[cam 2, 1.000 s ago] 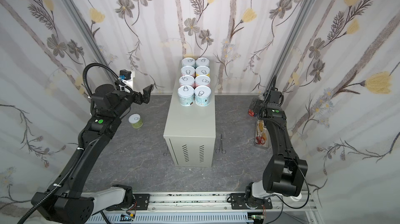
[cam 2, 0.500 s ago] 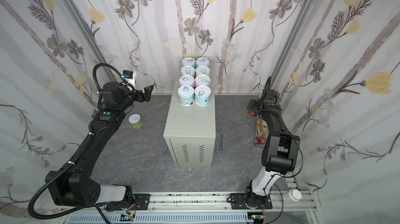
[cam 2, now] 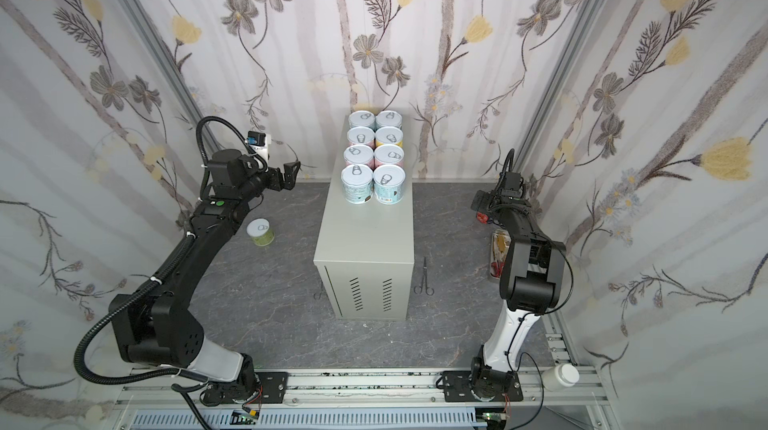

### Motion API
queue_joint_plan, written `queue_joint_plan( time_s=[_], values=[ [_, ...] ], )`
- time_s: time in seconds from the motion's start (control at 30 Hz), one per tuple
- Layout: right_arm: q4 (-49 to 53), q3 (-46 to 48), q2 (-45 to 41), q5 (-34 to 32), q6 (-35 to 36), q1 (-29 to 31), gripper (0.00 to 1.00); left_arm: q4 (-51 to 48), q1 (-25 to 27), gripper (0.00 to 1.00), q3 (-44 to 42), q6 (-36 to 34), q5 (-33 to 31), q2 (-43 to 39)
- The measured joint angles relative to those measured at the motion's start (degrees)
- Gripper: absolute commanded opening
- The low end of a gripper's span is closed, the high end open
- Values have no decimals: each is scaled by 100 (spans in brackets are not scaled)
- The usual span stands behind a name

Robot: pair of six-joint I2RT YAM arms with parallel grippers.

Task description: Place and organize the canned foods onto the counter

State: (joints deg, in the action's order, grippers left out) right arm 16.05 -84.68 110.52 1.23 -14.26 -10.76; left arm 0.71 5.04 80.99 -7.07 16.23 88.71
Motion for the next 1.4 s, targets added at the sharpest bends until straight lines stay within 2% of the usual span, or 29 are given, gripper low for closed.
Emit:
queue_joint_plan(
  time_s=[0.27, 0.8, 1.07, 1.4],
  values=[
    [-323, -131, 382, -160, -2, 101, 96, -127, -15, 100, 610, 0, 166, 678],
    [-472, -654, 1069, -444, -20, 131, 83, -1108, -26, 100, 2094, -11, 741, 1996],
    [-531, -918, 1294, -468, -24, 133, 83, -1252, -20, 100, 2385, -4, 892, 2243],
    [-546, -1440, 1641, -575, -48, 203, 90, -1351, 11, 100, 2592, 0, 949, 2437]
  ],
)
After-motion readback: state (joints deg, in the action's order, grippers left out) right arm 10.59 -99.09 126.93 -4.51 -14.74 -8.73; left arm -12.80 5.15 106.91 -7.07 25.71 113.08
